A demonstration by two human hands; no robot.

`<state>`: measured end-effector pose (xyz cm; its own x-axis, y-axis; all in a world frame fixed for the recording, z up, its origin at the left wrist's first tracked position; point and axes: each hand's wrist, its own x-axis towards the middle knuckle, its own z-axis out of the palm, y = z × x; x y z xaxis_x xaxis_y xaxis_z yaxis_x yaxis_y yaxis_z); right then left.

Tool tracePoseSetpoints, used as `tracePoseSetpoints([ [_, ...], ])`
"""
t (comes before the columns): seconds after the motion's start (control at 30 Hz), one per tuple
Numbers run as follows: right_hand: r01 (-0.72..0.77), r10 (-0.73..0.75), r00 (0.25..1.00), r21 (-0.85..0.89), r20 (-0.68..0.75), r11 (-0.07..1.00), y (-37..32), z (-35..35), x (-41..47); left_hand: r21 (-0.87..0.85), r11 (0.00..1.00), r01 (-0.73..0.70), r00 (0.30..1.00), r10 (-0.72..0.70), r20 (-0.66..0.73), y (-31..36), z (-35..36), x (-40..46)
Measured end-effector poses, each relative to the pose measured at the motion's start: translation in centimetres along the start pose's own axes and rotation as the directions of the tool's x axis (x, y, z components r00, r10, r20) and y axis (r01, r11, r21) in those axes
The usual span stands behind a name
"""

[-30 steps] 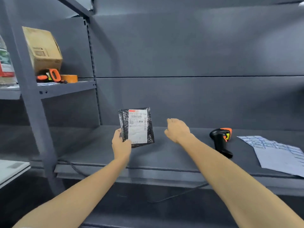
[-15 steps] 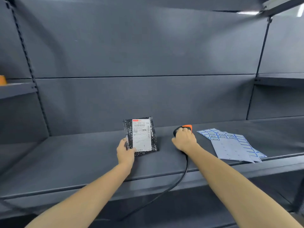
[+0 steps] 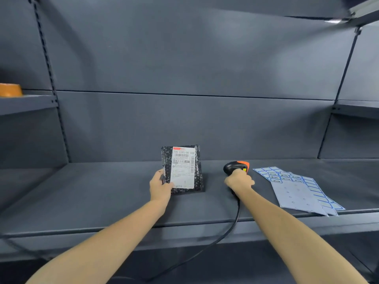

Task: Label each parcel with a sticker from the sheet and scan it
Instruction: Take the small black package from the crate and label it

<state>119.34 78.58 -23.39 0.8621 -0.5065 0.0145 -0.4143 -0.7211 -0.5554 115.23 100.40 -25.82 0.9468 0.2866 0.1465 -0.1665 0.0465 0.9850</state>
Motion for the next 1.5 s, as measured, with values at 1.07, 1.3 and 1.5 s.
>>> tracePoseSetpoints([
  [1.07, 0.094, -0.574, 0.814, 0.957, 0.084, 0.273, -1.4, 1.6, -13.7, -0.050, 0.998, -0.049, 0.999, 0.048, -0.016, 1.5, 0.0, -1.1],
  [1.3, 0.074, -0.448, 0.892, 0.958, 0.062, 0.279, -0.9, 0.1, -11.0, -0.006, 0.999, -0.036, 0.999, 0.036, -0.035, 1.3, -0.5, -1.1],
  [1.5, 0.149, -0.356, 0.919, 0.689, 0.167, 0.709, 0.7, -2.2, -5.1, 0.018, 0.999, 0.026, 0.998, -0.027, 0.050, 1.5, -0.8, -1.0],
])
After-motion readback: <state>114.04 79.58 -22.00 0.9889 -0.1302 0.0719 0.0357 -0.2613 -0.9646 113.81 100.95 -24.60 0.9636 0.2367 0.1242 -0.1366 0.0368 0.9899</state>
